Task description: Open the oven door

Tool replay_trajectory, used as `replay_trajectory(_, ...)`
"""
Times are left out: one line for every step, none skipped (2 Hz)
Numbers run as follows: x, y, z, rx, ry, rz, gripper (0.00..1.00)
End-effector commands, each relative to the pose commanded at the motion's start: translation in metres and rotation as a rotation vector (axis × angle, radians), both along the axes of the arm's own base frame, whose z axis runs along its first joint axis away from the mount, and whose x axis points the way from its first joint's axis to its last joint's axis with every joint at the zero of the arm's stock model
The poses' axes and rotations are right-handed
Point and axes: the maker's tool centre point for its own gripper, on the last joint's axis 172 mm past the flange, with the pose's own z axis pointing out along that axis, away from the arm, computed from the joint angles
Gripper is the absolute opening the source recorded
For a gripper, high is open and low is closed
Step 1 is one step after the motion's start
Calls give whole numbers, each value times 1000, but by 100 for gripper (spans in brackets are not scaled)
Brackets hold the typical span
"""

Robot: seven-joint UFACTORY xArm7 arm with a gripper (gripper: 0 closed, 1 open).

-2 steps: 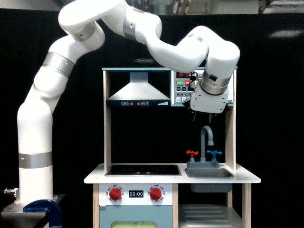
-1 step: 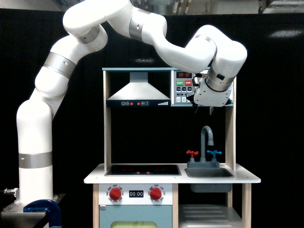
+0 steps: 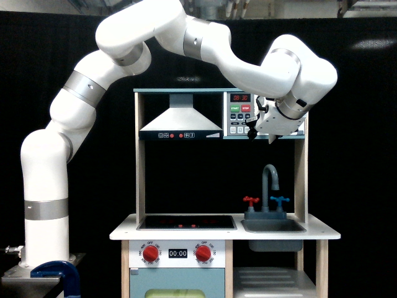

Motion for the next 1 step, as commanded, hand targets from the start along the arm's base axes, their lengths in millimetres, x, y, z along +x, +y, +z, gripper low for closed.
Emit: replay_trajectory(-3,14,19,0,0,0,100)
